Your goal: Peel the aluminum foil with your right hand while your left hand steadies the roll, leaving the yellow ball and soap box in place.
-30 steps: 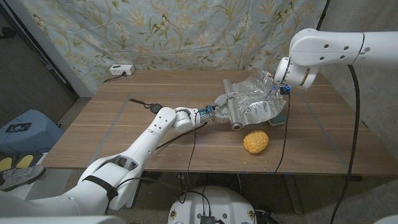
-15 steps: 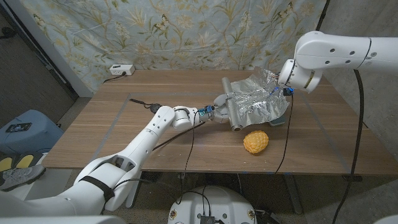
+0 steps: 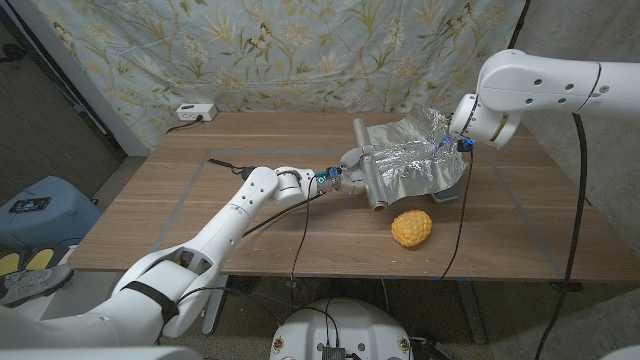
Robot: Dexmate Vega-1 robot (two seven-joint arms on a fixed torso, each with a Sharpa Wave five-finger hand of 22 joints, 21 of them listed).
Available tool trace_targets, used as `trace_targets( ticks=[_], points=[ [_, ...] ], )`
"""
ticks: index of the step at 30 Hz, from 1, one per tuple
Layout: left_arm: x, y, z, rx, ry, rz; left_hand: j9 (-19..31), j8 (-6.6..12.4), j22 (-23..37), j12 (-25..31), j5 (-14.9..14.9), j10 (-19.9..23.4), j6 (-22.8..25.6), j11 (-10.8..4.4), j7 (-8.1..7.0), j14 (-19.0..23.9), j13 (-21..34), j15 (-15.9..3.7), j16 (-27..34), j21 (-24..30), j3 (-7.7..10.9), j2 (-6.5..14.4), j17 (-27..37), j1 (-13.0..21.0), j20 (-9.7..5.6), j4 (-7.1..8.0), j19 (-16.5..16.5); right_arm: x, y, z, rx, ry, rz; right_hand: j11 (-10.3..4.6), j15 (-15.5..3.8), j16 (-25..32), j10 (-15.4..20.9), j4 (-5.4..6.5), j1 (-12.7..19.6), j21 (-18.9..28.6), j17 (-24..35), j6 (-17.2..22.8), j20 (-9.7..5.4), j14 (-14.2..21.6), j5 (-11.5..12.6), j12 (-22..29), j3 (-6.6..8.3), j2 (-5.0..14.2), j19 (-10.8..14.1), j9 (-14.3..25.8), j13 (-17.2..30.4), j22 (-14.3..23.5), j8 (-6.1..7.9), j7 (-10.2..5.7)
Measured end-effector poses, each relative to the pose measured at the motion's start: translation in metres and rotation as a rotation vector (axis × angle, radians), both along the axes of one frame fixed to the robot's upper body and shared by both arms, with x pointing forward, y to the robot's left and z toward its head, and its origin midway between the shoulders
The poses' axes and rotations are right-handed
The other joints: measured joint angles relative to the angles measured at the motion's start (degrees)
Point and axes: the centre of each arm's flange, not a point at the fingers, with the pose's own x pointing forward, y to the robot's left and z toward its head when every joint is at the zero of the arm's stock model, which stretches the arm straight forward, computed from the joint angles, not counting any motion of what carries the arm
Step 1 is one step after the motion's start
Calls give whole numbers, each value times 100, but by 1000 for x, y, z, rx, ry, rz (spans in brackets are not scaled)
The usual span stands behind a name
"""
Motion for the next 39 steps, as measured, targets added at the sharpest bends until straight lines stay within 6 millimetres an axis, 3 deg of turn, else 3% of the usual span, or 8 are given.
trace_targets(
  ticks=[19, 39],
  points=[
    [-2, 1, 3, -19, 0, -6, 0, 0, 4, 0, -21, 0, -1, 0, 0, 1, 1, -1, -1, -26, 0, -1, -27, -1, 0, 1, 0, -5, -12, 15, -32, -22, -35, -18, 1, -24, 21, 1, 31, 57, 26, 20, 9, 1, -7, 0, -1, 1, -56, 30, 24, -1, -28, 20],
    [-3, 5, -3, -24, 9, -2, -26, 0, 4, 22, -42, 0, -1, 0, 0, 1, 1, -1, 21, -26, 0, -1, -54, -1, 0, 1, 0, -3, -24, 16, -14, -6, -66, 2, -10, -86, 39, 8, 61, 124, 53, 21, 1, 71, -23, -45, -8, 0, -65, 29, 29, -14, -51, 21]
  ],
)
